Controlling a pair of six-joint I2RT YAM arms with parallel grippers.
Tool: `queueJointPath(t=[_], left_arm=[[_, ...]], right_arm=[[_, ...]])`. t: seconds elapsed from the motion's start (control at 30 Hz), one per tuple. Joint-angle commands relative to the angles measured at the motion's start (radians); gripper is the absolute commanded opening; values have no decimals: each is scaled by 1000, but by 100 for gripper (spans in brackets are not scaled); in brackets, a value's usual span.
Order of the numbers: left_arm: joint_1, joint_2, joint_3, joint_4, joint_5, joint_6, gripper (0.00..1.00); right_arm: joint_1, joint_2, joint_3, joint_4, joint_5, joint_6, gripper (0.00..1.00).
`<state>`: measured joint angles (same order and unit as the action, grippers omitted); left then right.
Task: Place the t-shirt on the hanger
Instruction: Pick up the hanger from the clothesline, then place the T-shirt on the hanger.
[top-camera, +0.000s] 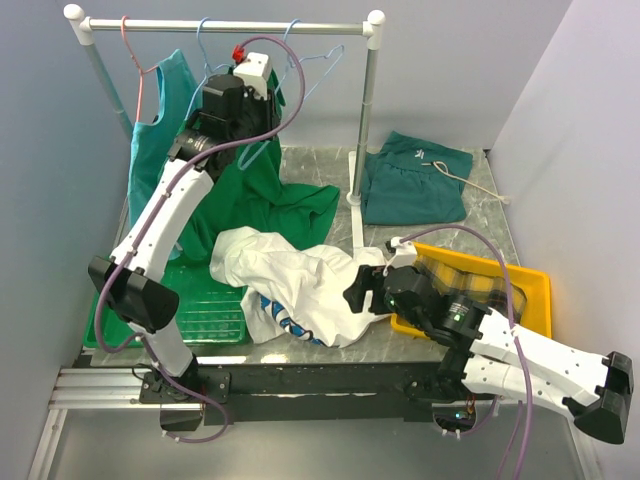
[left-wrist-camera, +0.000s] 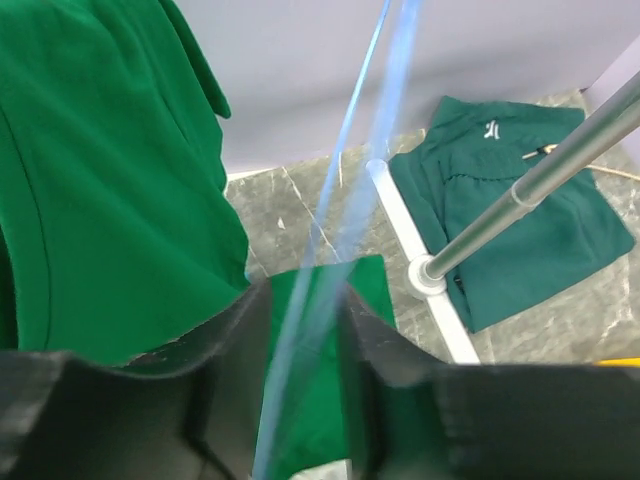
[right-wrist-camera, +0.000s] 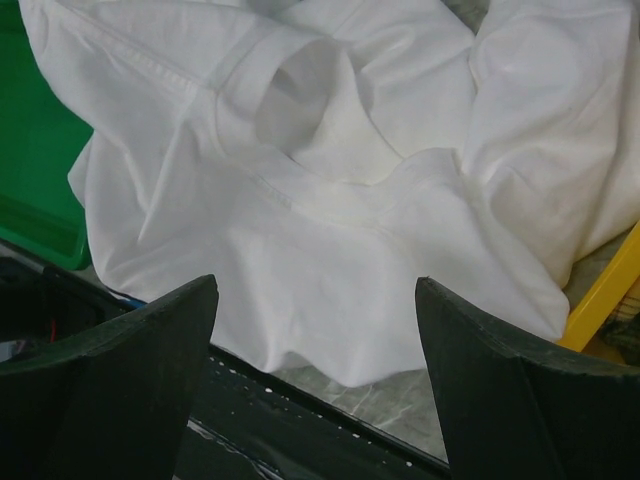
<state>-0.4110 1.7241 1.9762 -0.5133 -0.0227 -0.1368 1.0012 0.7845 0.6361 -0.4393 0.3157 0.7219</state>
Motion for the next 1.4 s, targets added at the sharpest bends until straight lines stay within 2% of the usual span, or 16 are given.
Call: queueJointPath(t=[0.0,0.03,0.1,0.27,0.43,0.67,0.8,0.97,1.03,1.13,1.37], left_arm=[[1,-49,-29,129,15,22,29],[1,-61,-51,154,14,20,15],[0,-101,-114,200,4,8,1],[0,-162,-166,315,32,6,1],[0,-166,-134,315,63,28,1],[-2,-211,-178,283,87,31,1],[-14,-294,-328,291,96,11,1],[-51,-456,-535,262,89,-17,1],[-84,-513,-589,234,78,-18,1],[-120,-627,-649,138,66,-12,1],[-215,-810,-779,-7,70,124,1]], right_arm=[[-4,7,36,57,23,-21,87],[-4,10,34,62,22,-24,88],[-4,21,42,57,23,-30,88],[-6,13,45,56,52,-26,88],[-16,18,40,79,49,-33,88],[-29,59,74,90,54,-73,90],[-42,42,56,140,60,-79,91],[-82,131,74,178,45,-88,90],[-98,194,89,207,8,-87,89],[-145,284,134,199,-20,-75,80],[-147,256,16,197,2,-12,63]])
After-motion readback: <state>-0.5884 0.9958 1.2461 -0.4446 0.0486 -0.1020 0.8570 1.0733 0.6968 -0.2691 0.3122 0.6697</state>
